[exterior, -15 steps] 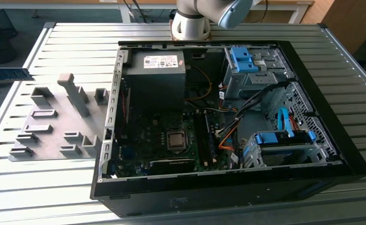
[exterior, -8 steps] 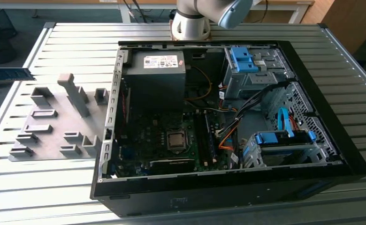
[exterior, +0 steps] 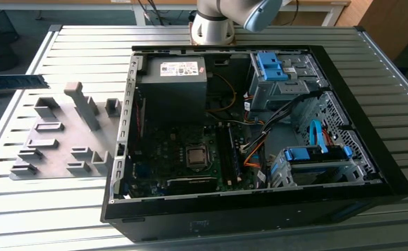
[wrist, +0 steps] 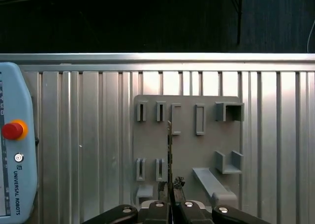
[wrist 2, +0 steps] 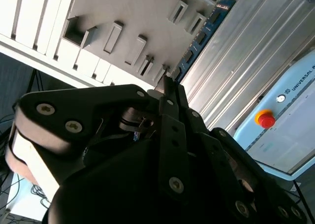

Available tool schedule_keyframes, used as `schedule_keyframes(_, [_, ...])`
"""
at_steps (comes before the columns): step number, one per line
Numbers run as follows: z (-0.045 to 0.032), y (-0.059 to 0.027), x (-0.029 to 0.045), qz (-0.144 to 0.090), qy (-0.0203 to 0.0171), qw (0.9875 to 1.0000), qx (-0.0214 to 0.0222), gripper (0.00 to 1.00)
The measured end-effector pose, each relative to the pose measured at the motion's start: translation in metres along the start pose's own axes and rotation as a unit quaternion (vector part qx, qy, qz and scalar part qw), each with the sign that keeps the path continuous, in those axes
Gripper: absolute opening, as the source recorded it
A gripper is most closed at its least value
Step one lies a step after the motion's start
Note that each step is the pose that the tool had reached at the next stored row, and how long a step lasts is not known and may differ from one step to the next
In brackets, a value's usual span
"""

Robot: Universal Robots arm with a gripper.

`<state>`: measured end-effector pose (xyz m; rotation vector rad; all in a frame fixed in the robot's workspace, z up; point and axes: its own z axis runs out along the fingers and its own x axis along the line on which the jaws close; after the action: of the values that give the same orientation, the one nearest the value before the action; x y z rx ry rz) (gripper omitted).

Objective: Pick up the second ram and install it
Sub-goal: 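Pick up the second ram and move it above second insertion slot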

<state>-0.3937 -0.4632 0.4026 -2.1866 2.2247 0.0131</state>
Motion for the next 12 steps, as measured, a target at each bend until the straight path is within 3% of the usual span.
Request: schedule_keyframes(12, [0.0002,-0.0211,-0.0004,-0.008,-0.0005,1.0,-0.0002,0.14])
